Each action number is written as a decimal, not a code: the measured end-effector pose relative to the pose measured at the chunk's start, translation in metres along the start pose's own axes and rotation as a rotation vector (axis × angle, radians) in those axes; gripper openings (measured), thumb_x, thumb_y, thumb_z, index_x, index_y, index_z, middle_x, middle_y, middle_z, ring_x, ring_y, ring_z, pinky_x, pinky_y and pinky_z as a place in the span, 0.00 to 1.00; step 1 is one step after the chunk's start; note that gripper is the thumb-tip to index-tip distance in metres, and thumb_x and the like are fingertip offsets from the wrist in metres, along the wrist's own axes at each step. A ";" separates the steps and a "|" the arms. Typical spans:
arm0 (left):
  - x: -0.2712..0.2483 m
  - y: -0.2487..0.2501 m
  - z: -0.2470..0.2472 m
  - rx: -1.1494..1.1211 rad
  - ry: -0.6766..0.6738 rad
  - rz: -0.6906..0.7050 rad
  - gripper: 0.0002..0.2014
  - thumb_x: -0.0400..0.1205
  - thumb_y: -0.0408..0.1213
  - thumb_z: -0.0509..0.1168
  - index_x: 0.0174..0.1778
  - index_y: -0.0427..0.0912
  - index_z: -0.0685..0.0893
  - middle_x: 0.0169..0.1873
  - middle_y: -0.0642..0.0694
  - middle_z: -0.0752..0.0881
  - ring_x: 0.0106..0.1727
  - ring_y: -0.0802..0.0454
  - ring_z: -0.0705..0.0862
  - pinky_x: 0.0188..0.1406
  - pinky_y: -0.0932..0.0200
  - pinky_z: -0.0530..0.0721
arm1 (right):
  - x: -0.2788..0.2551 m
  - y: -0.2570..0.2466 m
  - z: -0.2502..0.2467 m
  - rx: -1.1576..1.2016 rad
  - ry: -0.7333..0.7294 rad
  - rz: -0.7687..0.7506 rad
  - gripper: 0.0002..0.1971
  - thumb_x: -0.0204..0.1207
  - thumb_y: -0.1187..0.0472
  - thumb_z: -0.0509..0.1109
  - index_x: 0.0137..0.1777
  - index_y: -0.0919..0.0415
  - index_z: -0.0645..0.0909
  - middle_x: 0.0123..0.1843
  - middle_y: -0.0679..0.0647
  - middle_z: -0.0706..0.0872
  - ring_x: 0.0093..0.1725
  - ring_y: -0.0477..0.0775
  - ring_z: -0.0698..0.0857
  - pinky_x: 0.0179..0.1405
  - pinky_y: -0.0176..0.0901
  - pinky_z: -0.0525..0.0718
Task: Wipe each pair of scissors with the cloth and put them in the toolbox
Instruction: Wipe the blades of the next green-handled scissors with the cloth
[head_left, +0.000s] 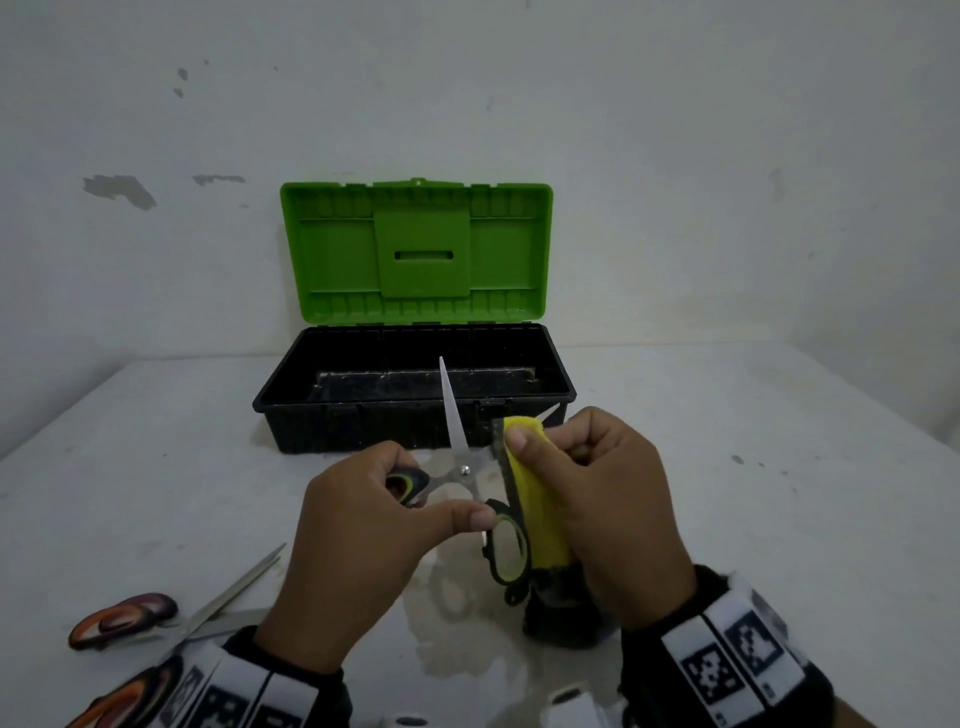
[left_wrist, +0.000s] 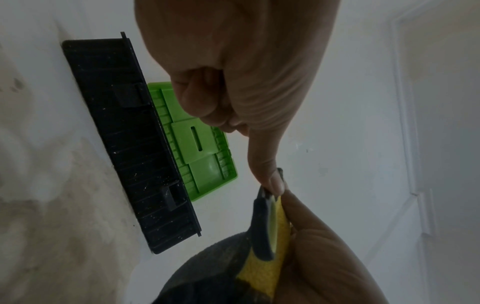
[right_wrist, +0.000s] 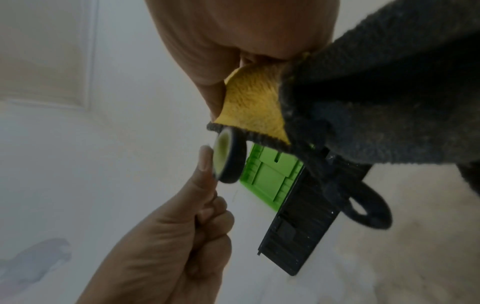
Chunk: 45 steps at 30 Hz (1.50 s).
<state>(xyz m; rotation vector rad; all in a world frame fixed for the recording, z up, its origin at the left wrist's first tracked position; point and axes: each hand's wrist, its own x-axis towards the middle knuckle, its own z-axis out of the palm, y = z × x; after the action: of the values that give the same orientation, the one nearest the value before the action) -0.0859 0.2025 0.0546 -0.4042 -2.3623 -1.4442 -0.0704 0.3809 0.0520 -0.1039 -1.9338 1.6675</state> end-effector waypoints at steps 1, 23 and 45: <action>0.000 0.001 0.000 0.003 0.000 0.004 0.28 0.50 0.62 0.81 0.25 0.48 0.73 0.18 0.59 0.73 0.24 0.60 0.71 0.25 0.67 0.75 | 0.001 0.001 0.000 0.003 -0.005 0.008 0.15 0.68 0.52 0.84 0.32 0.56 0.82 0.28 0.48 0.85 0.29 0.44 0.80 0.30 0.39 0.80; 0.001 0.002 0.001 -0.362 -0.216 -0.285 0.29 0.51 0.57 0.82 0.28 0.43 0.74 0.23 0.46 0.64 0.22 0.54 0.60 0.20 0.58 0.62 | -0.006 -0.001 0.004 0.239 -0.230 0.088 0.12 0.63 0.54 0.85 0.34 0.57 0.84 0.38 0.66 0.91 0.33 0.63 0.88 0.37 0.61 0.87; 0.002 -0.002 -0.002 -0.447 -0.321 -0.411 0.30 0.54 0.56 0.82 0.29 0.40 0.71 0.21 0.43 0.64 0.19 0.53 0.58 0.17 0.62 0.59 | 0.002 -0.003 0.001 0.243 -0.138 0.099 0.14 0.64 0.55 0.83 0.32 0.58 0.80 0.28 0.52 0.86 0.30 0.50 0.83 0.31 0.47 0.82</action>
<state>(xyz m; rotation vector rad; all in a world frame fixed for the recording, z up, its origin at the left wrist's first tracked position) -0.0879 0.2003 0.0542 -0.2826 -2.4490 -2.2664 -0.0713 0.3805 0.0555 0.0103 -1.8319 2.0088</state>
